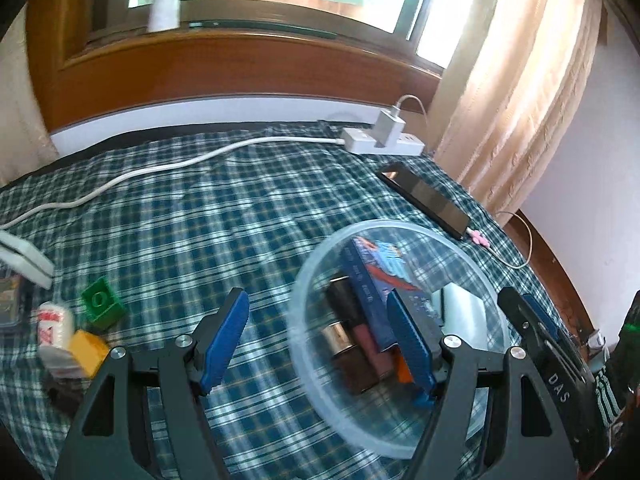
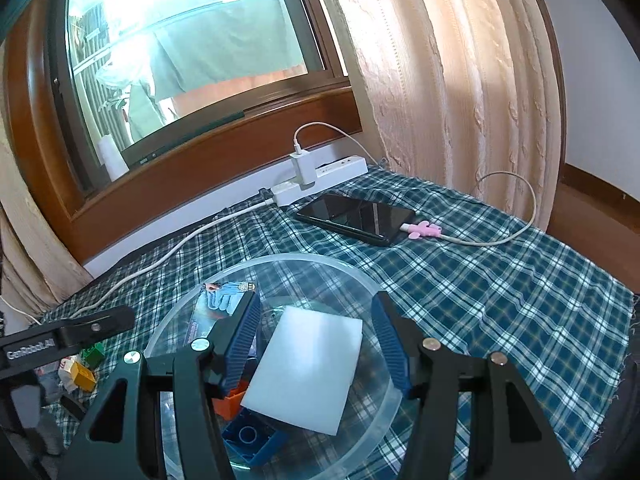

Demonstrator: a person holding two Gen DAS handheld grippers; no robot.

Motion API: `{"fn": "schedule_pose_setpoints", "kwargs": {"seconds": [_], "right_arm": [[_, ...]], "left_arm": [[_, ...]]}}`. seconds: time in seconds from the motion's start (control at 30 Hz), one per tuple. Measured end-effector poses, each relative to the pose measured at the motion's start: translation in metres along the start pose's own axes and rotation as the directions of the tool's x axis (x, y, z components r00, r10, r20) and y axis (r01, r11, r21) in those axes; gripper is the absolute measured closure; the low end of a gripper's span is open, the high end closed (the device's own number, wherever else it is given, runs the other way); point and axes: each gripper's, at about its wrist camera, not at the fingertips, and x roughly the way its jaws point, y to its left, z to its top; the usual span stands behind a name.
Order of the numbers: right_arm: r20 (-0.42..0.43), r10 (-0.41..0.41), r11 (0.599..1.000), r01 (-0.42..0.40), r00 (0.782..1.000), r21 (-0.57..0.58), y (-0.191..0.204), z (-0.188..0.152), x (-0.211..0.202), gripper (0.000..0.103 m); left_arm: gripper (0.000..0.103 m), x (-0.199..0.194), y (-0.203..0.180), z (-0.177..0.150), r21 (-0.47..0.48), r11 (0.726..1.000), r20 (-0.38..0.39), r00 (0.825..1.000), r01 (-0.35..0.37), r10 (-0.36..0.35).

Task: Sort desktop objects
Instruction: 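Withdraw both tools from the bowl toward the remaining objects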

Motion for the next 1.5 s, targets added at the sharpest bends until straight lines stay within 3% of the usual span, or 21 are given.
{"fn": "schedule_pose_setpoints", "kwargs": {"seconds": [0.3, 0.43, 0.57, 0.83, 1.13, 1.5], "right_arm": [[0.011, -0.012, 0.999, 0.013, 1.0, -0.041, 0.013, 0.0, -0.004, 0.041], [-0.01, 0.035, 0.998, -0.035, 0.999, -0.053, 0.025, 0.0, -0.007, 0.041], [-0.046, 0.113, 0.988, -0.117, 0.993, -0.103, 0.049, -0.004, -0.011, 0.034], [-0.134, 0.242, 0.947, -0.264, 0.961, -0.181, 0.099, -0.022, -0.019, 0.032], [-0.192, 0.29, 0.912, -0.332, 0.937, -0.242, 0.137, -0.041, -0.025, 0.032], [-0.301, 0.346, 0.872, -0.423, 0.889, -0.247, 0.168, -0.059, -0.017, 0.032]], "left_arm": [[0.028, -0.029, 0.043, -0.007, -0.067, 0.997, 0.031, 0.998, -0.049, 0.051], [0.028, -0.04, 0.064, -0.01, -0.103, 0.992, 0.038, 0.996, -0.079, 0.083], [0.028, -0.048, 0.084, -0.014, -0.141, 0.985, 0.041, 0.993, -0.102, 0.109], [0.028, -0.062, 0.123, -0.028, -0.209, 0.964, 0.053, 0.983, -0.163, 0.178], [0.028, -0.064, 0.16, -0.04, -0.253, 0.941, 0.04, 0.97, -0.224, 0.242], [0.028, -0.049, 0.179, -0.045, -0.263, 0.939, 0.013, 0.973, -0.221, 0.232]]}}
